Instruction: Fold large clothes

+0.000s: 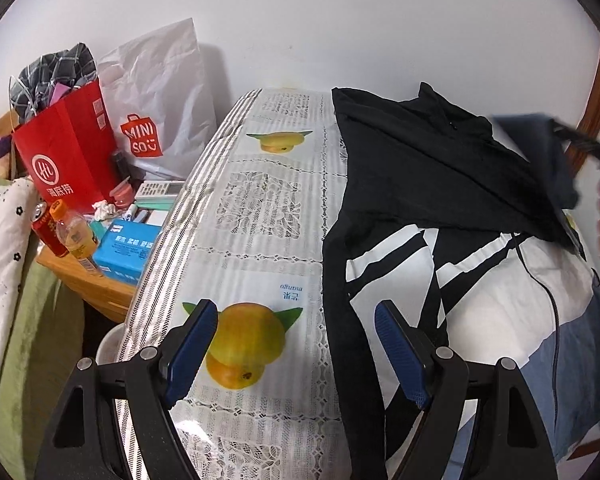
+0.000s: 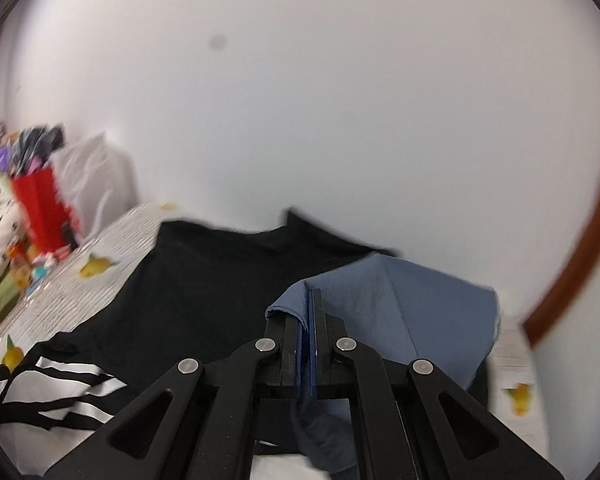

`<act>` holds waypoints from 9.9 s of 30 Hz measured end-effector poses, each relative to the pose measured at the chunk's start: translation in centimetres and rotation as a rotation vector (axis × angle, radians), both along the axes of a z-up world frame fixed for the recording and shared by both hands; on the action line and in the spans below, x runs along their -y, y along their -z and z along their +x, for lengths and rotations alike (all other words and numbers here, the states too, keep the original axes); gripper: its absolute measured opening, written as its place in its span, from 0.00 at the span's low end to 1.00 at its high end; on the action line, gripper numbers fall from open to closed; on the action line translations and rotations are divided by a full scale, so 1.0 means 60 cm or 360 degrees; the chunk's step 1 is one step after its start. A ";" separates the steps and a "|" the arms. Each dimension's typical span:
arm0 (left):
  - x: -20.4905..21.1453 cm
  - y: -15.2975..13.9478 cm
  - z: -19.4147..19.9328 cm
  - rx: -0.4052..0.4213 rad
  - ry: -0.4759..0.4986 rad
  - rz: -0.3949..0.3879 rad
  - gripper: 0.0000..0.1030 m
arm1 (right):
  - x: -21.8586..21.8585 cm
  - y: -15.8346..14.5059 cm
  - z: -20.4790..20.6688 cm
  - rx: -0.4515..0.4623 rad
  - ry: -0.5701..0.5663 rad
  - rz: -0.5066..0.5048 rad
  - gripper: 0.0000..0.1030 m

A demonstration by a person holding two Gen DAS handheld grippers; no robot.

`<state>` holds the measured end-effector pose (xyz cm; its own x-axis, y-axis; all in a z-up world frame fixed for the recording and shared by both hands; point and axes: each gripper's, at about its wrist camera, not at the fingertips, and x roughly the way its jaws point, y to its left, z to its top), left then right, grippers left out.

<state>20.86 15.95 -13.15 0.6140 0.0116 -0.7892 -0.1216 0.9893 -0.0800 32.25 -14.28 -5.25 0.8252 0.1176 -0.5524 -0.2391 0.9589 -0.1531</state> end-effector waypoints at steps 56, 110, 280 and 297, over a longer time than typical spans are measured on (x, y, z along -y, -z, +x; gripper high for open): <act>0.520 -0.024 0.214 0.0000 0.0753 0.0215 0.77 | 0.505 0.087 -0.196 -0.0265 0.0635 0.0368 0.48; 0.133 0.026 0.275 -0.0163 0.0000 -0.0083 0.13 | 0.343 0.215 -0.025 -0.0518 0.0598 0.0213 0.48; 0.022 0.018 0.059 -0.0070 0.0032 -0.0145 0.04 | 0.473 0.239 -0.216 -0.0530 0.0611 0.0466 0.06; 0.029 0.006 -0.044 -0.0119 0.0062 -0.0187 0.07 | 0.472 0.223 -0.311 -0.0547 0.0640 0.0304 0.07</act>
<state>18.24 14.23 -13.49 0.5516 -0.1063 -0.8273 -0.0935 0.9777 -0.1880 13.57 -42.63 -18.63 0.6020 -0.0445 -0.7973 0.1453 0.9879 0.0546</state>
